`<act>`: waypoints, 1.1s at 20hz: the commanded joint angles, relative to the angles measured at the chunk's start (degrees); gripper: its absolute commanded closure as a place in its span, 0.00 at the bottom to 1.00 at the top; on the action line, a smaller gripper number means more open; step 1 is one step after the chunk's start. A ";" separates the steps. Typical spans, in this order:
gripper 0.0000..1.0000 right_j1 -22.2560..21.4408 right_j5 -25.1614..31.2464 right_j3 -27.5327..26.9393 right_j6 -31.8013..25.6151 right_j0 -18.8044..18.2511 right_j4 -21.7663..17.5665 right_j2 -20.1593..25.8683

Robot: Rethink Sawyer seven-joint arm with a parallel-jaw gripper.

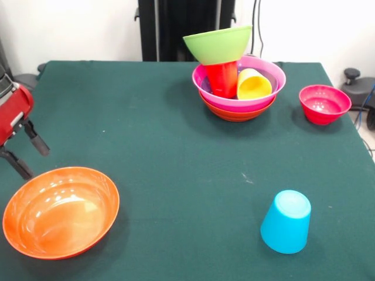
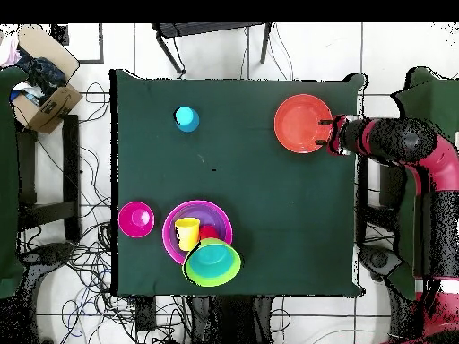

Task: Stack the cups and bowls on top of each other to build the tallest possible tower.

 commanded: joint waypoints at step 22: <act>0.00 6.63 -0.81 -1.47 -21.63 1.72 -0.89 -2.65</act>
